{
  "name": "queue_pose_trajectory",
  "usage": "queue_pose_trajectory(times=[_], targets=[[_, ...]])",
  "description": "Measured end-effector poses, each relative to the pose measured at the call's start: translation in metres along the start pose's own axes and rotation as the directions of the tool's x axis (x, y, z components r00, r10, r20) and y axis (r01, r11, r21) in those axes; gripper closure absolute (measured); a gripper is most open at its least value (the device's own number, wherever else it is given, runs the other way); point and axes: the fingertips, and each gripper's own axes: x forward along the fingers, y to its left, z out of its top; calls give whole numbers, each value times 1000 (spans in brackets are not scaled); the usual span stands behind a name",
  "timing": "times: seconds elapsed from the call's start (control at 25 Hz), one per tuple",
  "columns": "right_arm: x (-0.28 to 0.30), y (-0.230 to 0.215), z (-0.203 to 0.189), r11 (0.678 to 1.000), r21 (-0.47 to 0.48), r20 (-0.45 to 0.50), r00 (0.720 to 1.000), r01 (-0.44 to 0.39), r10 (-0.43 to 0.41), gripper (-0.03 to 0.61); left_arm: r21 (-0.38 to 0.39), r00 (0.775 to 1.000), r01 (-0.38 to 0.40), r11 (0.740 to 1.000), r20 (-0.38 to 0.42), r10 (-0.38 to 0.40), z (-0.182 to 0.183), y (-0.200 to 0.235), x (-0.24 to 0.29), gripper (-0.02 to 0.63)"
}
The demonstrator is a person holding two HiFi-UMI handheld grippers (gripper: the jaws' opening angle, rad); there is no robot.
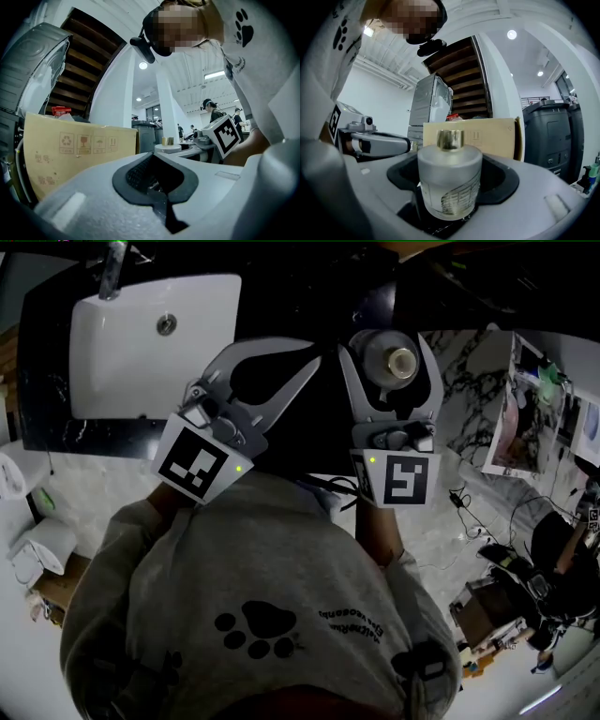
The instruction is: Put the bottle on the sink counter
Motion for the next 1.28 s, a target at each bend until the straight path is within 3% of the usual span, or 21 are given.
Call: queue_pose_trajectory(times=[0.2,0.56,1.28], targets=[[12,-15,-8,1000,7,6,1000,-28,28,242,-13,999,-31,999,-8,31,-11,1,14,611],[35,-45,-28,998,-14,8,998,-57,57,242,31,998,-55,998,-1,55,-26,9,41,611],[90,-92,-69,996,-12,-3,996,-94,94,242,-11,994,-97,995,-51,97,-76,33,86,611]])
